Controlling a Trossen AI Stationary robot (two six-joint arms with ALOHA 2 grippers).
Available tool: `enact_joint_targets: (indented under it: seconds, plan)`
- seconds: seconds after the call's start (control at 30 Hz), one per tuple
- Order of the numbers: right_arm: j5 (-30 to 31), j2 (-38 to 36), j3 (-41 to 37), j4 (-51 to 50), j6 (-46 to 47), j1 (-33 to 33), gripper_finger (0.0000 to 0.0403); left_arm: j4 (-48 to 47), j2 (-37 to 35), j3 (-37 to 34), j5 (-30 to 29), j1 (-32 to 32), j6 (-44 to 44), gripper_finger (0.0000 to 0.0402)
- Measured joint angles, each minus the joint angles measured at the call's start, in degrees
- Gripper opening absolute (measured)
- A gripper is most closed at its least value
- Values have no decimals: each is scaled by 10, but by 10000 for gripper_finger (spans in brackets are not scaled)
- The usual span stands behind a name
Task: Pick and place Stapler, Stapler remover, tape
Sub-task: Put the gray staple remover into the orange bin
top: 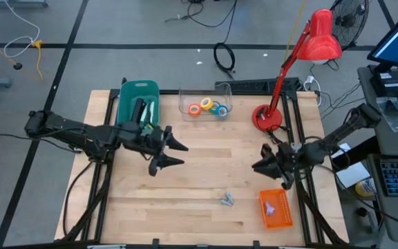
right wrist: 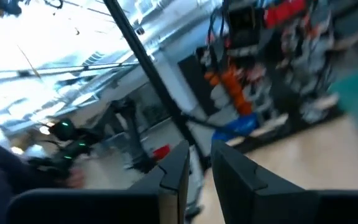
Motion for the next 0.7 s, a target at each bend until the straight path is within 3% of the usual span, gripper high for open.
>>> enact_joint_targets:
  seconds: [0.1, 0.3, 0.53, 0.7]
  plan:
    - [0, -18, 0, -7, -61, -12, 59, 40, 0, 0, -6, 3, 26, 253]
    - [-1, -60, 0, -32, -126, -16, 59, 67, 11, 1, -42, -3, -67, 253]
    - [-3, -68, 0, -109, -66, -32, 59, -16, 5, 0, -160, -43, -76, 253]
    - [-49, -10, 53, -189, -52, -58, 59, -31, -14, 0, -173, -48, -54, 253]
